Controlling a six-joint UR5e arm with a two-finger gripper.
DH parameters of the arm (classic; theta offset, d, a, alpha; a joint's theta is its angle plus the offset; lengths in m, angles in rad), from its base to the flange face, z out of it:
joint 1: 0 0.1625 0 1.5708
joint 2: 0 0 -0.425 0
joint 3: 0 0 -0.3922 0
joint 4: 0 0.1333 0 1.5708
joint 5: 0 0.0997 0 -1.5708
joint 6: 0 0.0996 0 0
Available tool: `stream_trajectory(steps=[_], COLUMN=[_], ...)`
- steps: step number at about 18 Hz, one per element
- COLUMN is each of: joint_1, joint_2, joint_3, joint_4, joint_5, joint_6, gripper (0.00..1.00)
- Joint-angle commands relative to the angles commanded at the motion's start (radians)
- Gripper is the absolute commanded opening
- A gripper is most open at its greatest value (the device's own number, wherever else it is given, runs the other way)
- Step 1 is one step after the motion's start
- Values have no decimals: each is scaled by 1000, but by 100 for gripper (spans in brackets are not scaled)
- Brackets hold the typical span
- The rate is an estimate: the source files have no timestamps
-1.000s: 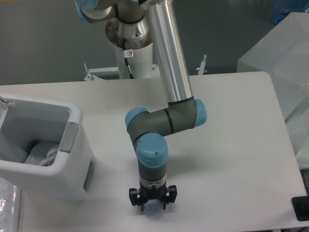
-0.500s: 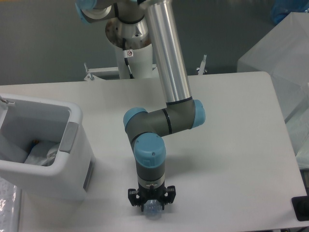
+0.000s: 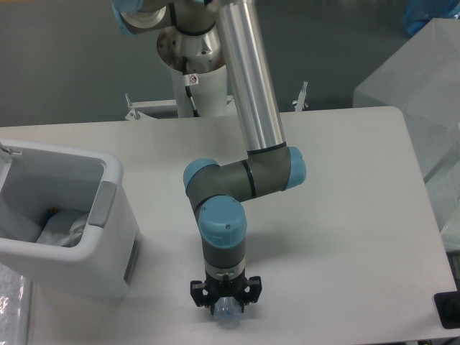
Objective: Place the trash in the trash can
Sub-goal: 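Lift the bottle upright and carry it over the trash bin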
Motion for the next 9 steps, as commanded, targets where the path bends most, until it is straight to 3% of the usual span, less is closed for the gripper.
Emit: stream_trajectory(steps=[5, 9], joint_1=[28, 40], joint_2=[55, 165], joint_3=[64, 94], joint_4=[2, 2], joint_5=[-2, -15], joint_6=[-9, -26], gripper=[63, 63])
